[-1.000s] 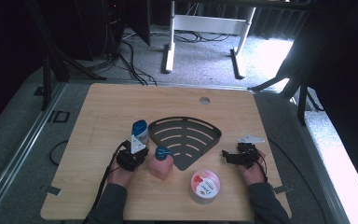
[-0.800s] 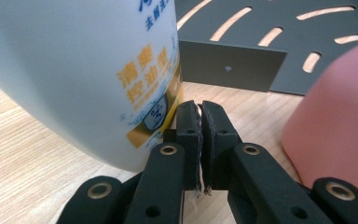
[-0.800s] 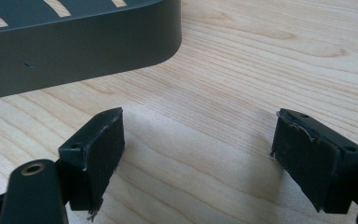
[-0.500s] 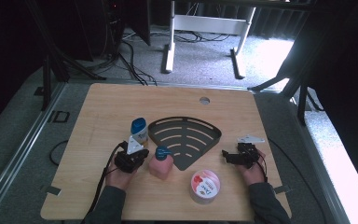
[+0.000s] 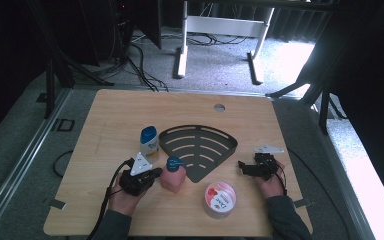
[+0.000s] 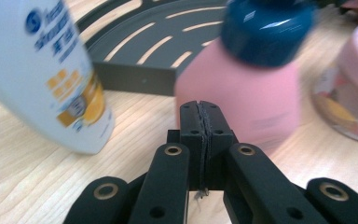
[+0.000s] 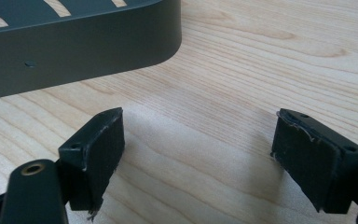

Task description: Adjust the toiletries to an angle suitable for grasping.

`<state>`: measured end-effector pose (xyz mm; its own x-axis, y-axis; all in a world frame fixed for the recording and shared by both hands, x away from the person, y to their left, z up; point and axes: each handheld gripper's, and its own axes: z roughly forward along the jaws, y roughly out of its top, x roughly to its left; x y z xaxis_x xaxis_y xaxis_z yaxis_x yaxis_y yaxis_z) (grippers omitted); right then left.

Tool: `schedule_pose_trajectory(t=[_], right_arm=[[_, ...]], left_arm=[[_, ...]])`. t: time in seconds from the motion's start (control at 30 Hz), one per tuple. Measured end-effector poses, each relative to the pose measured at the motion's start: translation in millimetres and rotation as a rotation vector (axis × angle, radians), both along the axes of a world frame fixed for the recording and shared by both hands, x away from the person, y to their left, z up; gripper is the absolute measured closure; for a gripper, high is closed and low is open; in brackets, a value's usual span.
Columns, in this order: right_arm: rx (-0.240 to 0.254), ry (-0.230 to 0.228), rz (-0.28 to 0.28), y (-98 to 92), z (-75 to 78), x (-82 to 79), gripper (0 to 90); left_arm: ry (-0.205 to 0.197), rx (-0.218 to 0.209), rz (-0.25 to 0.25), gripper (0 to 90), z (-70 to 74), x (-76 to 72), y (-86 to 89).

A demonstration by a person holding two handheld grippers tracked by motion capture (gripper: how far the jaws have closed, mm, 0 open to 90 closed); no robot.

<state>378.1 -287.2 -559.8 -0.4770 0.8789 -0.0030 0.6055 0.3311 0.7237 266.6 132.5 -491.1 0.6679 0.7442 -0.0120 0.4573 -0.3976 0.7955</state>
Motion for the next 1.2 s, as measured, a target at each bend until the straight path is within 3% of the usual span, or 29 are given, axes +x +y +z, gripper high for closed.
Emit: schedule_pose_trajectory(t=[0.3, 0.7, 1.03, 1.2], right_arm=[[0.001, 0.000, -0.001, 0.1, 0.0, 0.0, 16.6], [0.001, 0.000, -0.001, 0.1, 0.0, 0.0, 16.6], [0.001, 0.000, -0.001, 0.1, 0.0, 0.0, 16.6], [0.001, 0.000, -0.001, 0.1, 0.0, 0.0, 16.6]], left_arm=[[-0.019, -0.003, -0.071, 89.4, 14.6, -11.7, -15.6], [-0.017, -0.017, -0.114, 88.4, 14.6, -11.9, -40.5], [-0.009, -0.040, -0.123, 87.7, 8.4, -3.8, -62.1], [-0.003, -0.029, -0.095, 89.0, 6.7, 0.0, -68.0]])
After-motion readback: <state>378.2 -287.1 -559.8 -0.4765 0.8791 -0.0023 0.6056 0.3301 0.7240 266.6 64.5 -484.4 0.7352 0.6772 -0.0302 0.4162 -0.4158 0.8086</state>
